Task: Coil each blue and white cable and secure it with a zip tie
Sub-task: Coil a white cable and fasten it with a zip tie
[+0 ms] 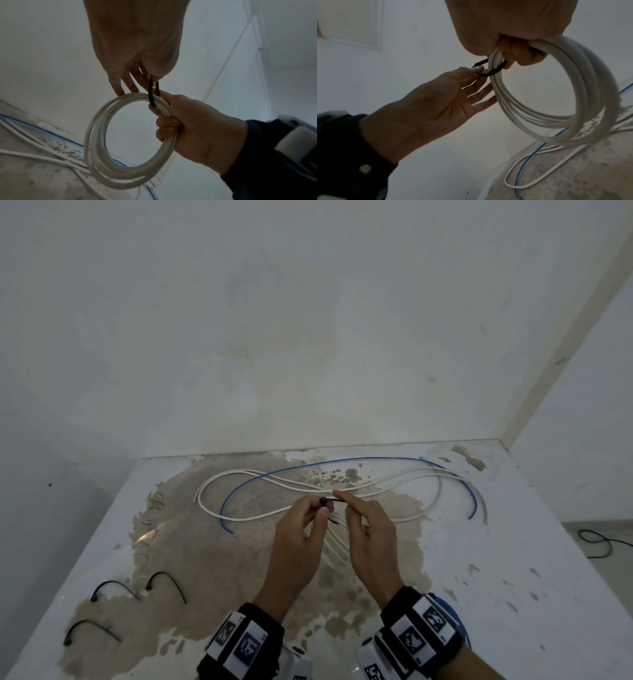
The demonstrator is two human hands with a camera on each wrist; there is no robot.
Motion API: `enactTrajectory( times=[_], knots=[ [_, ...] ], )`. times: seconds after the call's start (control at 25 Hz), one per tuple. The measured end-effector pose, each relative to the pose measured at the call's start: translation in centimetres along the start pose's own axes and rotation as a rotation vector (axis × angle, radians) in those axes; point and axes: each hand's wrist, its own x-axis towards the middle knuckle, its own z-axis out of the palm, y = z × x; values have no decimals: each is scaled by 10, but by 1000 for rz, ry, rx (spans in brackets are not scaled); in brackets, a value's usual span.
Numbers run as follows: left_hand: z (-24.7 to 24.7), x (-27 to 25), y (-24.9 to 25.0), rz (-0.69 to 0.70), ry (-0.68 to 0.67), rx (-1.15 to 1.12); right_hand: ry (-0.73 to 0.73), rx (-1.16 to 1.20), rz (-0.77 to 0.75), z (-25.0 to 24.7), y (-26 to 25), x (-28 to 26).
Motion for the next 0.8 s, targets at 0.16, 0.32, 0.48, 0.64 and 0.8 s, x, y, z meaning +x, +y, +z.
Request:
enactTrajectory(
  times=[0.16,0.32,0.48,0.64,0.8],
  knots=[
    [-3,3,1,23,2,-16,16,14,-25,0,-3,2],
    [-5,3,0,17,-7,-29,26,-28,-57,-1,-2,3],
    [-5,2,3,18,4,-43,36,-99,-97,1,0,3],
    [-4,0,5,24,6,-42,42,-131,-112,2,1,3],
    [-3,-2,6,34,29,-33,44,-150,-137,2,3,3]
  ],
)
